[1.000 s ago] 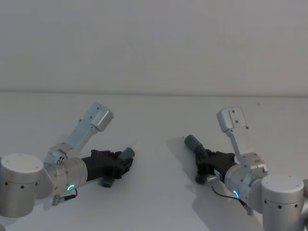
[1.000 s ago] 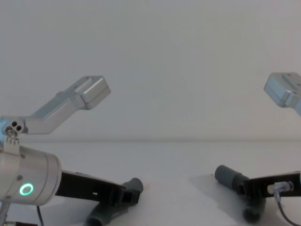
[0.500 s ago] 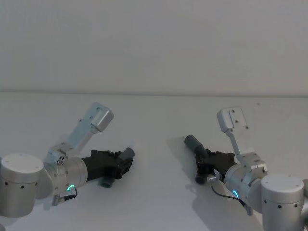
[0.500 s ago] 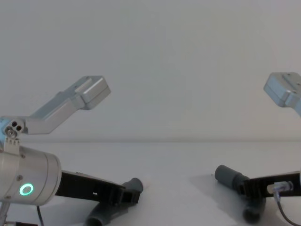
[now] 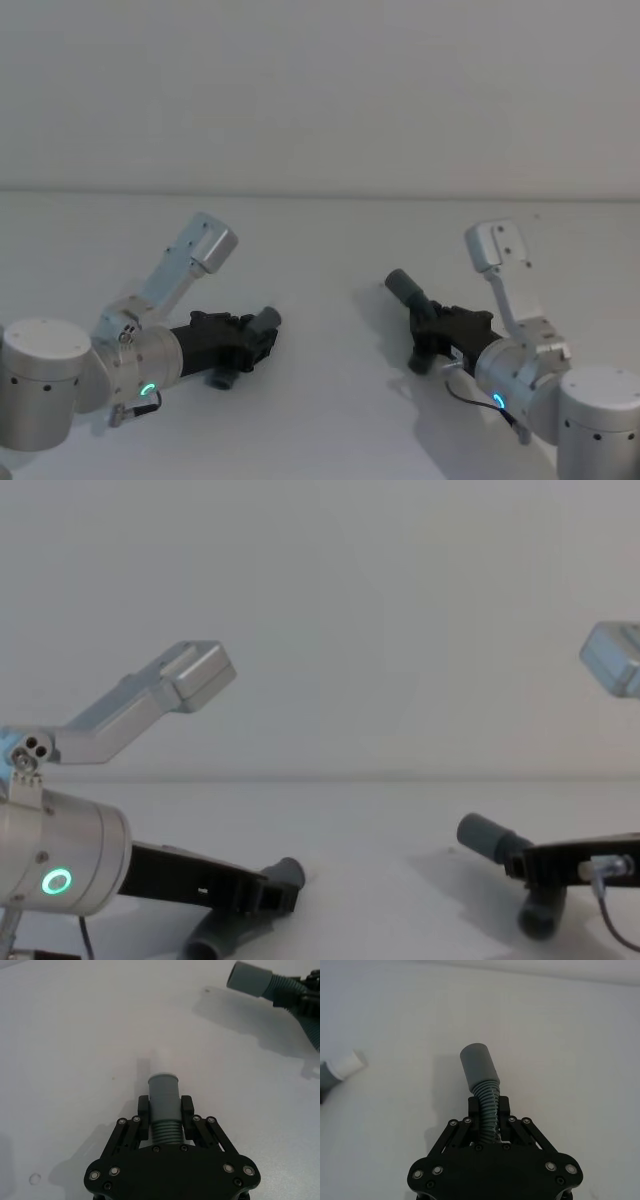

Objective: Use both hands to pick up one end of the pipe from the table, align the ends, and insert them.

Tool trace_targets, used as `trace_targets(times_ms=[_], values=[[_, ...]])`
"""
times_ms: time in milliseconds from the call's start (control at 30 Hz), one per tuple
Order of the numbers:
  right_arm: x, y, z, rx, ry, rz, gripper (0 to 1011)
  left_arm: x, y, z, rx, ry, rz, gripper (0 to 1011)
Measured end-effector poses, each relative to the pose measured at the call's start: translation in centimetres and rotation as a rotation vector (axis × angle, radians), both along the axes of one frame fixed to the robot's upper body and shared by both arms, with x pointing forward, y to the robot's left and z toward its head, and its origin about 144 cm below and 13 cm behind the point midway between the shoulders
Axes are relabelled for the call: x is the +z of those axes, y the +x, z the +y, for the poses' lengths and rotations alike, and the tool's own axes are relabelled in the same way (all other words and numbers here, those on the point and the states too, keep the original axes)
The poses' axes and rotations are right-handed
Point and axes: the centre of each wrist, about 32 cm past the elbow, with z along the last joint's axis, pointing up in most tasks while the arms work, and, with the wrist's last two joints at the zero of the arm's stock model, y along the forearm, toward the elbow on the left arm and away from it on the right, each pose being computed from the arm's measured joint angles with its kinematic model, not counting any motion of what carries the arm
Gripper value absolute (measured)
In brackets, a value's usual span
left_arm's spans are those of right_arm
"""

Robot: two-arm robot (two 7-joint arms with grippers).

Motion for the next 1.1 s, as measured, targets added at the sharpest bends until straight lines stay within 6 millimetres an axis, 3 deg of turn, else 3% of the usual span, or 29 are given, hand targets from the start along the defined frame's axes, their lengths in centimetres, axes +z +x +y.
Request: trace_targets(times_ms=[500, 1100], values=[[1.0, 0.3, -2.9, 0.063, 0.122, -0.112, 191, 1.6, 0.4, -0.1, -0.113, 0.007, -0.099, 357], [0.8, 1.0, -7.8, 0.298, 0.163, -0.179, 190, 4.8, 0.7, 1.4, -0.302, 0.035, -0.192, 357]])
